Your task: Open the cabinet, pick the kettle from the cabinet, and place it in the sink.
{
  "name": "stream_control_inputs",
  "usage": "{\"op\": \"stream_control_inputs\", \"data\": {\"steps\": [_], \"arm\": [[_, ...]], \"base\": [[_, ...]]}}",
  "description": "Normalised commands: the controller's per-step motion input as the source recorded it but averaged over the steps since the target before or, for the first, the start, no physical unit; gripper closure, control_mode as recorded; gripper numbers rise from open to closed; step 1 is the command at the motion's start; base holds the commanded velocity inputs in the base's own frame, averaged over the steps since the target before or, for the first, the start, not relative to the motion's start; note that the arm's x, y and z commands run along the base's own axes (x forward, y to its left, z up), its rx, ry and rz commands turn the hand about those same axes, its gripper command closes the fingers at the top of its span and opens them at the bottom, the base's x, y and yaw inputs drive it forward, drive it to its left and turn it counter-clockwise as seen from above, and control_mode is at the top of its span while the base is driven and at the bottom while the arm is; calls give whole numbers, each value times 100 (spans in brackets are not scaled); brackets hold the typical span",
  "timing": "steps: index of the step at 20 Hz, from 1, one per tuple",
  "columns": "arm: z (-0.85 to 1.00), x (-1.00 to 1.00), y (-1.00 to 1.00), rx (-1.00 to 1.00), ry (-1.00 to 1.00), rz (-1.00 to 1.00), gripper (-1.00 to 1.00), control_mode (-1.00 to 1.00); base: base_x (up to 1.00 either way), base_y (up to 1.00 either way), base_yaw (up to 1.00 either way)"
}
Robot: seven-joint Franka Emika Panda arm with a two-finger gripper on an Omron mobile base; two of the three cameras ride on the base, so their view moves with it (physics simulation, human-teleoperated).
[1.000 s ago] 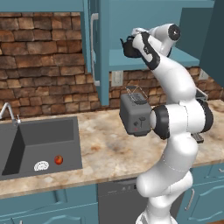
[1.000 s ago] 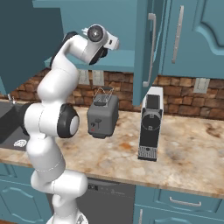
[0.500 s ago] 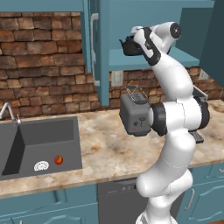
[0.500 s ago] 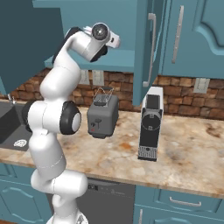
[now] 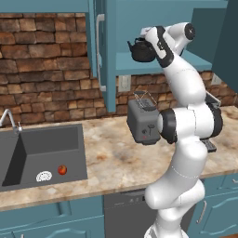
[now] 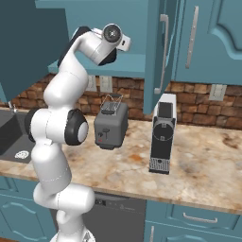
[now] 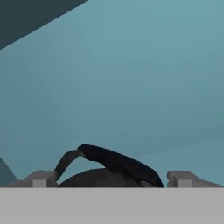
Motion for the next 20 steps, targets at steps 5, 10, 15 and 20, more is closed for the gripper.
{"op": "stream_control_inputs", "data": {"steps": [5, 10, 15, 20], "arm": [[0, -3, 6, 0, 0, 2, 100, -100], [0, -1, 5, 0, 0, 0, 100, -100], [0, -4, 0, 0, 0, 0, 100, -100], [0, -8, 9, 0, -1, 0, 100, -100]], "base": [[0, 0, 0], [0, 0, 0], [0, 0, 0], [0, 0, 0]]}}
